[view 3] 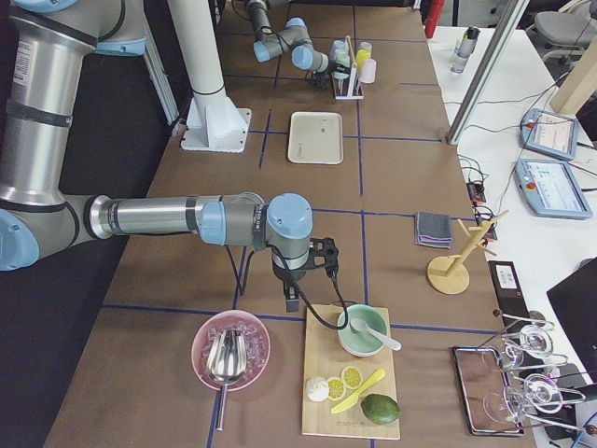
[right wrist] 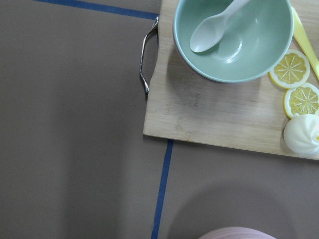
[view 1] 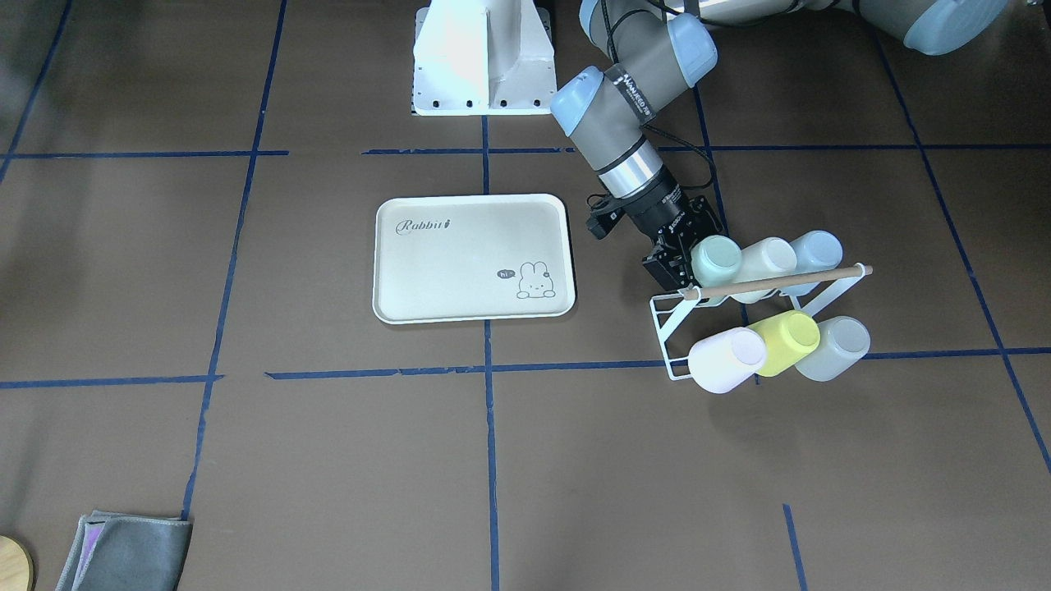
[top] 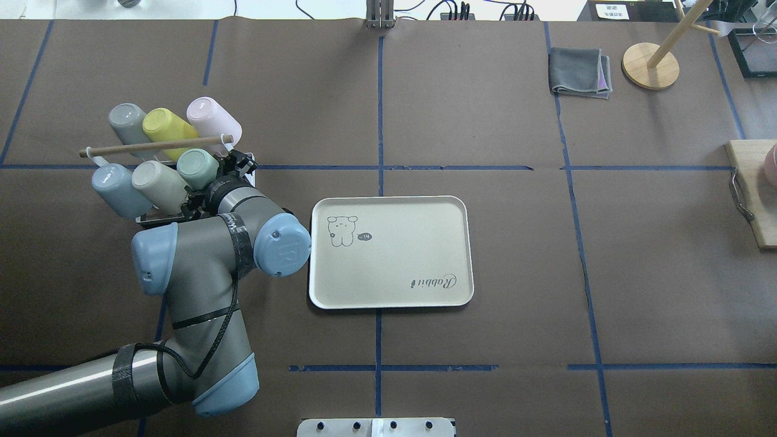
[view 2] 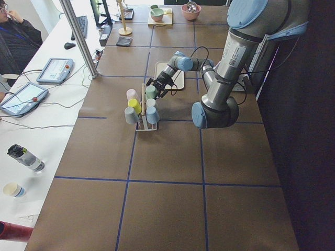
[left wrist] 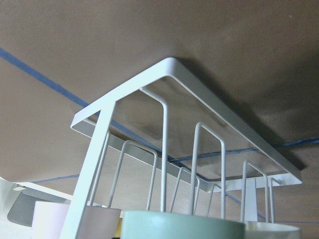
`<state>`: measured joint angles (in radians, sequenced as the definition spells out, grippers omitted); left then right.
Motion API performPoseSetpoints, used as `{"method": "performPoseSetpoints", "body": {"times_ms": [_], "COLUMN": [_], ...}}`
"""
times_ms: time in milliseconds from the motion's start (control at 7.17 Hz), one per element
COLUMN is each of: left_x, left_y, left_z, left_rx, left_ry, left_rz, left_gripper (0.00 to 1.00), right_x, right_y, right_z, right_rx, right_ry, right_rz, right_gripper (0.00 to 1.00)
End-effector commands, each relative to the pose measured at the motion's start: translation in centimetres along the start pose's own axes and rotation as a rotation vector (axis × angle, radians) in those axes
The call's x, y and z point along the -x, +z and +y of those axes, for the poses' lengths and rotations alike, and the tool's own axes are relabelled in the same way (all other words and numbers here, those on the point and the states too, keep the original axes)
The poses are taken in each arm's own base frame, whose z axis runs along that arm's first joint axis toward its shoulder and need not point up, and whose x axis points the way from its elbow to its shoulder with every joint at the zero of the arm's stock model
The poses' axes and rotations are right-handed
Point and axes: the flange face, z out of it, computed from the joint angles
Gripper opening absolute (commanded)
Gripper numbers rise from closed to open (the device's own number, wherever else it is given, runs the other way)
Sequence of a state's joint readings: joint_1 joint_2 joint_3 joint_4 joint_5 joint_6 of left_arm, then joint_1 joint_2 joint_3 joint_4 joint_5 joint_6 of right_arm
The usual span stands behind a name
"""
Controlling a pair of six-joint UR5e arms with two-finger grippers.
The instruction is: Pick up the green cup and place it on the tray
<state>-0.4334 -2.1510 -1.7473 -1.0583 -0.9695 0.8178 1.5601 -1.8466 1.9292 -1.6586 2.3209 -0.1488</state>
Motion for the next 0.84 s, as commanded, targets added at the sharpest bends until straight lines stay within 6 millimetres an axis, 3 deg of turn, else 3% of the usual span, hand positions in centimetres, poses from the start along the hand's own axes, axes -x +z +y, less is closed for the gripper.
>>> {"method": "performPoseSetpoints", "body": {"times_ms": [0, 279, 558, 698], "left_x": [-0.1, 0.2, -0.1, -0.4], "left_y": [-1.5, -3.3, -4.9, -6.7], "left_z": [3.1, 6.9, 9.2, 11.1], "left_rx": [-0.001, -0.010, -0.017, -0.045], "left_ry": [0.020, 0.046, 0.038, 0.009], "left_rz": [-0.007, -0.030, -0.042, -0.072], "left_gripper": [0.70, 0.70, 0.71, 0.71], "right_x": [0.0, 0.1, 0.1, 0.2], "right_y": [-0.1, -0.1, -0.1, -0.2], "right_z": [-0.1, -0.1, -0.1, -0.1], "right_rx": [-0.002, -0.003, -0.003, -0.004], "right_ry": [-0.001, -0.003, -0.003, -0.002], "right_rz": [0.000, -0.001, -0.001, -0.001], "right_gripper": [1.00, 1.00, 1.00, 1.00]}}
